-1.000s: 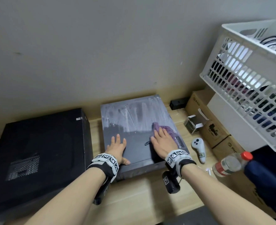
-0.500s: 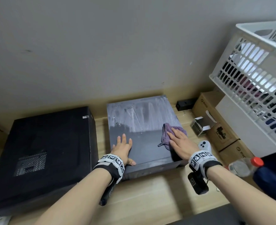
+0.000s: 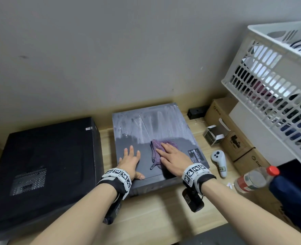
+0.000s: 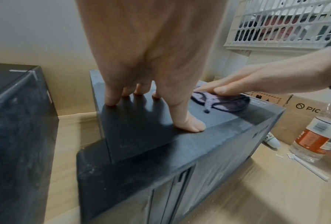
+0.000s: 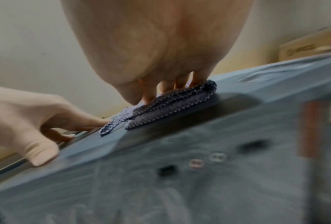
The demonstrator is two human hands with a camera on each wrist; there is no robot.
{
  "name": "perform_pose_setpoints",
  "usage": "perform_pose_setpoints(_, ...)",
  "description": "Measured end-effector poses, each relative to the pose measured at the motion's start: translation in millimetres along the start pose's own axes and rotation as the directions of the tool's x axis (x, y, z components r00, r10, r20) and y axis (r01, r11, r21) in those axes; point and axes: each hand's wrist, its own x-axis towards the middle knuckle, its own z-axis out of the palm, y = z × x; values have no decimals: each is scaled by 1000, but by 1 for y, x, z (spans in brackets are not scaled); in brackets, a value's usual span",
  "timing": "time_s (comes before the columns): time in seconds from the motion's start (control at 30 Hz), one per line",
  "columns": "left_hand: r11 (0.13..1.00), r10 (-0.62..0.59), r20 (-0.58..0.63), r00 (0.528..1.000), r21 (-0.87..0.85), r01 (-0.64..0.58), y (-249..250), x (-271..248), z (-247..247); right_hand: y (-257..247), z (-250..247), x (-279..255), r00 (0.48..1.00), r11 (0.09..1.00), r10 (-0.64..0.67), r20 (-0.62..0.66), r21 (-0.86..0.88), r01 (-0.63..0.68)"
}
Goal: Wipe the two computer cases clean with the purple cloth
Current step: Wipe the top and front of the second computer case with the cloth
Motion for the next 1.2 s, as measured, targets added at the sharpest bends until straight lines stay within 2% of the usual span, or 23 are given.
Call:
perform_pose_setpoints(0.13, 997, -41, 55, 998, 73, 37, 12, -1, -9, 56, -5, -46, 987, 988, 156, -37, 16, -155)
perform_pose_setpoints(0.2, 985, -40, 12, 999, 171, 38, 25, -1, -21, 68, -4, -56, 981, 982, 189, -34, 10, -189)
perform_pose_setpoints(0.3, 966, 136, -106, 985, 236, -108, 49, 11, -36, 67, -7, -54, 977, 976, 213, -16, 43, -212)
perform_pose_setpoints(0.37, 948, 265, -68, 962, 202, -247, 66, 24, -37, 63, -12, -52, 975, 973, 223, -9, 65, -222)
perform_pose_setpoints(0.43, 933, 306, 30, 952, 188, -306, 79, 34, -33, 64, -14, -50, 976, 974, 217, 5, 68, -217)
perform_pose_setpoints(0.63, 950, 260, 153, 953, 136, -281, 82, 45, -20, 79, -18, -34, 986, 981, 160, 41, 103, -163)
perform_pose_setpoints(0.93, 958, 233, 166, 958, 133, -256, 90, 52, -21, 118, -31, 49, 992, 993, 103, 66, 53, -107)
perform_pose_setpoints(1.2, 951, 251, 191, 949, 134, -278, 88, 51, -22, 110, -29, 40, 990, 984, 141, 9, 114, -141)
